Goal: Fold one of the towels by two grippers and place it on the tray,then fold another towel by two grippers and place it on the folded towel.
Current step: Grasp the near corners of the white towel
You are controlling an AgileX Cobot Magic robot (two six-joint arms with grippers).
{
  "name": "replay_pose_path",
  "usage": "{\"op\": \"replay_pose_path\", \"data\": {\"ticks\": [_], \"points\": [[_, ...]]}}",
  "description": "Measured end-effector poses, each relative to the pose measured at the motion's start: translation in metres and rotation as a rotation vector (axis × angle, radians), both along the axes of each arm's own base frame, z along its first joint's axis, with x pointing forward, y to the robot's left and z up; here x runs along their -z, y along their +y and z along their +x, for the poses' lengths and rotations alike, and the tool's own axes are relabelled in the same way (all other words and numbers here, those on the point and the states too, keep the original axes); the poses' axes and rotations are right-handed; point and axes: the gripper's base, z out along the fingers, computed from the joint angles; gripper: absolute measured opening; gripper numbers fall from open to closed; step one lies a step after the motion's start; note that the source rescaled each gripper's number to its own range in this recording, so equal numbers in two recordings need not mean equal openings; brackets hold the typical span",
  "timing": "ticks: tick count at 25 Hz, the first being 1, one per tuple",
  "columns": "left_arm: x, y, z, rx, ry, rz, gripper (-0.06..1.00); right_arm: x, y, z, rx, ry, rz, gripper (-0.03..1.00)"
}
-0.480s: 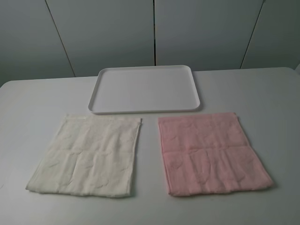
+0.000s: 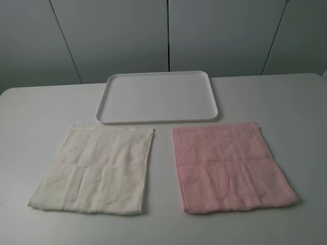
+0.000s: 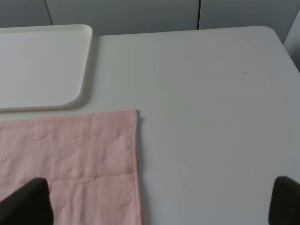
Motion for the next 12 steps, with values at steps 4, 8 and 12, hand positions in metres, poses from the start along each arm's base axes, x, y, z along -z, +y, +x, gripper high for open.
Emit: {"op": "replay_pose_path", "data": {"ticks": [4, 8, 12], "points": [[0.0, 0.0, 0.0, 0.0, 0.0, 0.0, 1.0, 0.0, 0.0, 0.0, 0.0, 0.0, 0.0, 1.0], [0.0, 0.0, 0.0, 0.0, 0.0, 0.0, 1.0, 0.0, 0.0, 0.0, 0.0, 0.0, 0.0, 1.0], [0.0, 0.0, 0.0, -0.001, 0.0, -0.002, 1.0, 0.0, 0.0, 0.0, 0.0, 0.0, 0.0, 1.0]]}}
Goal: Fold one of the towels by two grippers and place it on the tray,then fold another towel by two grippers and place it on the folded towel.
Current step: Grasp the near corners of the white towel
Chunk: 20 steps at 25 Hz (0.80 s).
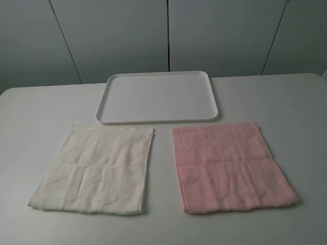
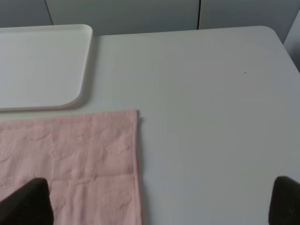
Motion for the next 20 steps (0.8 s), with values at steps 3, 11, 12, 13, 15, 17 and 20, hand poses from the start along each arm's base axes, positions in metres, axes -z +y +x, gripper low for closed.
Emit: {"op": "replay_pose_path", "data": {"ticks": [3, 11, 12, 13, 15, 17, 20], "points": [[0.0, 0.0, 0.0, 0.0, 0.0, 0.0, 1.0, 0.0, 0.0, 0.0, 0.0, 0.0, 0.0, 1.0], [0.0, 0.0, 0.0, 0.0, 0.0, 0.0, 1.0, 0.0, 0.0, 0.0, 0.0, 0.0, 0.0, 1.0], [0.0, 0.0, 0.0, 0.0, 0.0, 0.0, 1.0, 0.0, 0.0, 0.0, 0.0, 0.0, 0.0, 1.0], [0.0, 0.0, 0.0, 0.0, 0.0, 0.0, 1.0, 0.0, 0.0, 0.0, 0.0, 0.0, 0.0, 1.0], [0.0, 0.0, 0.0, 0.0, 0.0, 0.0, 1.0, 0.0, 0.0, 0.0, 0.0, 0.0, 0.0, 1.0], [0.0, 0.0, 0.0, 0.0, 0.0, 0.0, 1.0, 0.0, 0.0, 0.0, 0.0, 0.0, 0.0, 1.0], [0.0, 0.0, 0.0, 0.0, 0.0, 0.0, 1.0, 0.0, 0.0, 0.0, 0.0, 0.0, 0.0, 1.0]]}}
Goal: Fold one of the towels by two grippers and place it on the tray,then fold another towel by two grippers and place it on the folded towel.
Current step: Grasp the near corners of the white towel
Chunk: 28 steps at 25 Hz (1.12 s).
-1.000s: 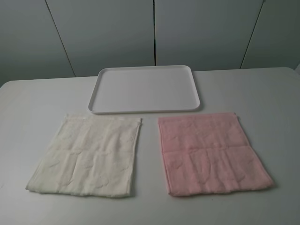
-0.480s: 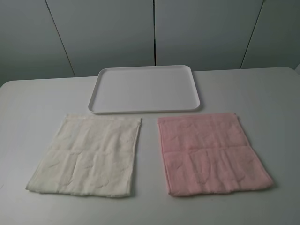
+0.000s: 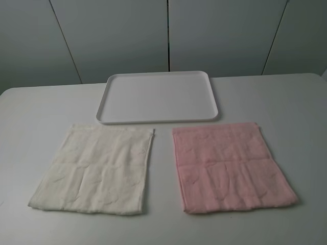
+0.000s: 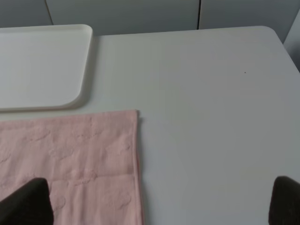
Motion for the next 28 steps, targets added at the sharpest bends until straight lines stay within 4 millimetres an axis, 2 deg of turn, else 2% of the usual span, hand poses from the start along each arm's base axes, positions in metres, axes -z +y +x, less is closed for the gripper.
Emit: {"op": "replay_pose_path", "data": {"ticks": [28], "points": [[0.0, 0.0, 0.0, 0.0, 0.0, 0.0, 1.0, 0.0, 0.0, 0.0, 0.003, 0.0, 0.005, 1.0]]}}
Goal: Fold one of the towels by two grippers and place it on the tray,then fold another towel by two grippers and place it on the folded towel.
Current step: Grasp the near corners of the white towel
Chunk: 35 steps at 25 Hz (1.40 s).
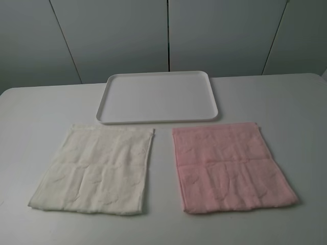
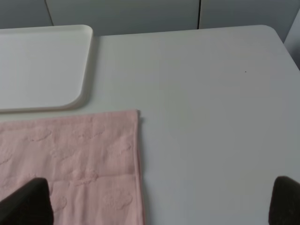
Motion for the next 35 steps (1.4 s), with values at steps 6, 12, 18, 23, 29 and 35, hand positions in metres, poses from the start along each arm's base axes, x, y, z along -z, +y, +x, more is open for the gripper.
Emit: {"op": "replay_pose_path", "data": {"ticks": [6, 12, 18, 23, 29, 35], "points": [[0.0, 0.0, 0.0, 0.0, 0.0, 0.0, 1.0, 0.0, 0.0, 0.0, 0.001, -0.001, 0.012, 1.0], [0.0, 0.0, 0.0, 0.0, 0.0, 0.0, 1.0, 0.0, 0.0, 0.0, 0.01, -0.001, 0.028, 1.0], [-0.004, 0.0, 0.004, 0.003, 0.02, 0.003, 1.0, -0.007, 0.001, 0.0, 0.008, -0.056, 0.048, 1.0], [-0.022, 0.002, 0.026, 0.017, 0.057, 0.007, 1.0, -0.024, 0.001, 0.006, 0.026, -0.064, 0.093, 1.0], [-0.042, 0.006, 0.074, 0.062, 0.138, 0.038, 1.0, -0.046, 0.0, 0.044, -0.039, 0.038, 0.059, 1.0], [-0.052, 0.001, 0.14, 0.19, 0.203, -0.023, 1.0, -0.058, 0.004, 0.108, -0.184, 0.172, -0.014, 1.0]]}}
